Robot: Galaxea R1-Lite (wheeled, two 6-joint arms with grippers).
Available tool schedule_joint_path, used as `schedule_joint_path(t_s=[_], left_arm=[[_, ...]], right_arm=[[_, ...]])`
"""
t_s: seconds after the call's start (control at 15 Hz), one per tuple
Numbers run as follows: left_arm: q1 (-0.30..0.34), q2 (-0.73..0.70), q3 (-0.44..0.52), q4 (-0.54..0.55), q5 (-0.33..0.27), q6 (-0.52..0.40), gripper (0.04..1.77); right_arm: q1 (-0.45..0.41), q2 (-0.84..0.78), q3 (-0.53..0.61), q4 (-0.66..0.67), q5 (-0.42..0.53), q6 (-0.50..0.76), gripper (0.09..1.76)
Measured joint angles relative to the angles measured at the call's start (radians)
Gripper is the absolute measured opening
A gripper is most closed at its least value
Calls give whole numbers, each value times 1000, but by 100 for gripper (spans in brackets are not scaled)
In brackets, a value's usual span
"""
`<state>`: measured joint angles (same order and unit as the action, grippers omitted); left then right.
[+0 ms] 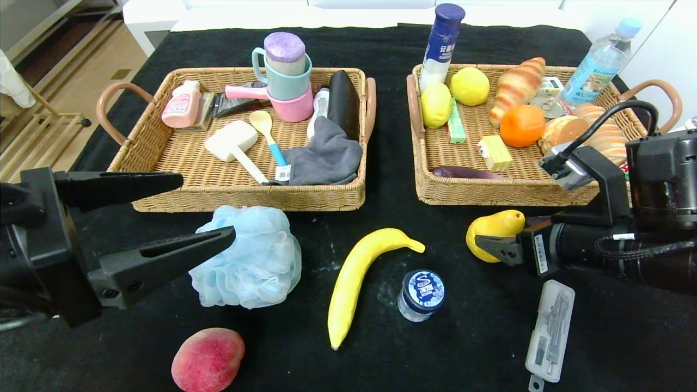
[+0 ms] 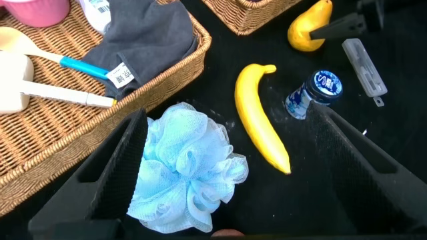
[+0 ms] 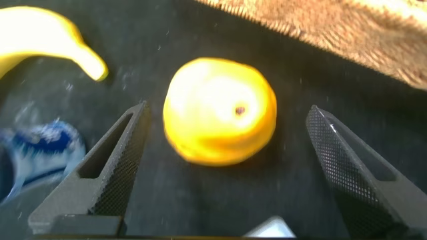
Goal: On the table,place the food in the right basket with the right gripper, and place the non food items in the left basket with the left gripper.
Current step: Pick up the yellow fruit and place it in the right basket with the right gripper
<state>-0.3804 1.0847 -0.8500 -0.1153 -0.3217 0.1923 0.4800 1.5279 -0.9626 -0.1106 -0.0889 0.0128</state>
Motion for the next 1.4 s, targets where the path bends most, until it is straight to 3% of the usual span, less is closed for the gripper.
schedule_joint_path(t_s=[0.93, 1.07, 1.13, 1.4], left_arm=[[-1, -5, 3, 0, -1, 0, 172], [-1, -7, 3, 0, -2, 0, 172], [-1, -7, 3, -1, -2, 0, 172], [0, -9, 2, -1, -1, 0, 172]], right_arm=[[1, 110, -38, -37, -32, 1, 171], [1, 110, -38, -37, -31, 1, 135], [1, 110, -37, -38, -31, 1, 127], [1, 109, -37, -38, -31, 1, 123]])
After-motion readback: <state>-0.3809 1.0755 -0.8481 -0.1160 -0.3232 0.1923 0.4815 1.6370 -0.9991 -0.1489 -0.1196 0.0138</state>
